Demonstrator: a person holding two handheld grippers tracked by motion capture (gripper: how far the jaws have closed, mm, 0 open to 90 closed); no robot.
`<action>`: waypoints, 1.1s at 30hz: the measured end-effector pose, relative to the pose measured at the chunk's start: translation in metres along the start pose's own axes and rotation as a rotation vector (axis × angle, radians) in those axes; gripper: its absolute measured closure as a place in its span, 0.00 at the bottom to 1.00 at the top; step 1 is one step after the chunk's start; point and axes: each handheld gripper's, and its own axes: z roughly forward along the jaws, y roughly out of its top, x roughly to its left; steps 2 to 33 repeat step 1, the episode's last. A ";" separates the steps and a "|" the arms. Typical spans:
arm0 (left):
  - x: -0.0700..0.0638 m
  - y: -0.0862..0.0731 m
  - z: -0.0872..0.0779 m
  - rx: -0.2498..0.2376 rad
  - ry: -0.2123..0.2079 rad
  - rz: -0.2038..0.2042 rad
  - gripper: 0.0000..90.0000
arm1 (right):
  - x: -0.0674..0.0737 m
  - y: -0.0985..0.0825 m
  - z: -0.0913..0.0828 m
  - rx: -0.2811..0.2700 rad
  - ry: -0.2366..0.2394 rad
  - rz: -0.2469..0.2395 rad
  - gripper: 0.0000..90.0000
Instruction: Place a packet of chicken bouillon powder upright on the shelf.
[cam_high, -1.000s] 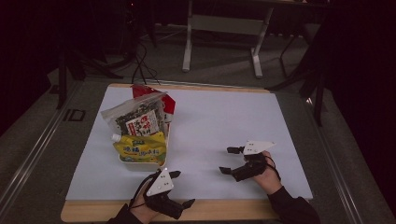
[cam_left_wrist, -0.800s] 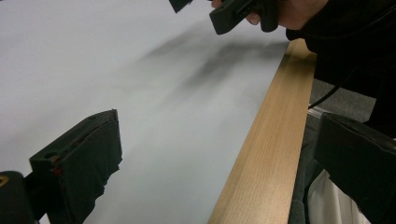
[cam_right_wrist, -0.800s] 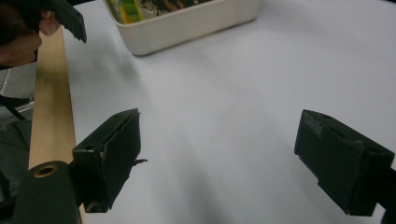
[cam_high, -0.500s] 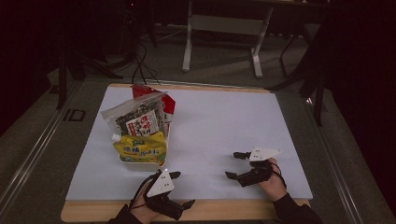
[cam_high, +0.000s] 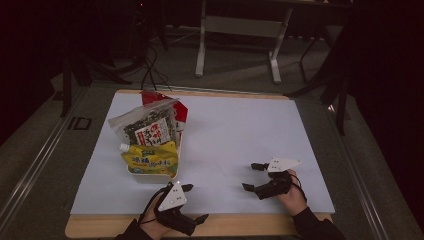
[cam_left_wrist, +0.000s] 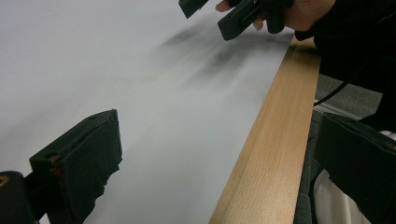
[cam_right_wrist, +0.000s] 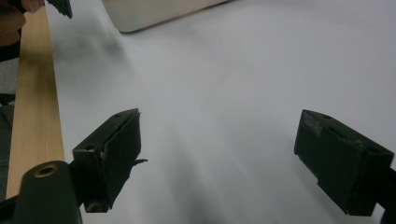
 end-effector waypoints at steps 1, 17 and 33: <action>0.000 0.000 0.000 -0.002 -0.001 -0.002 0.03 | 0.000 0.000 0.000 0.002 -0.002 -0.002 0.16; 0.000 0.000 0.000 -0.002 -0.001 -0.002 0.03 | 0.000 0.000 0.000 0.002 -0.002 -0.002 0.16; 0.000 0.000 0.000 -0.002 -0.001 -0.002 0.03 | 0.000 0.000 0.000 0.002 -0.002 -0.002 0.16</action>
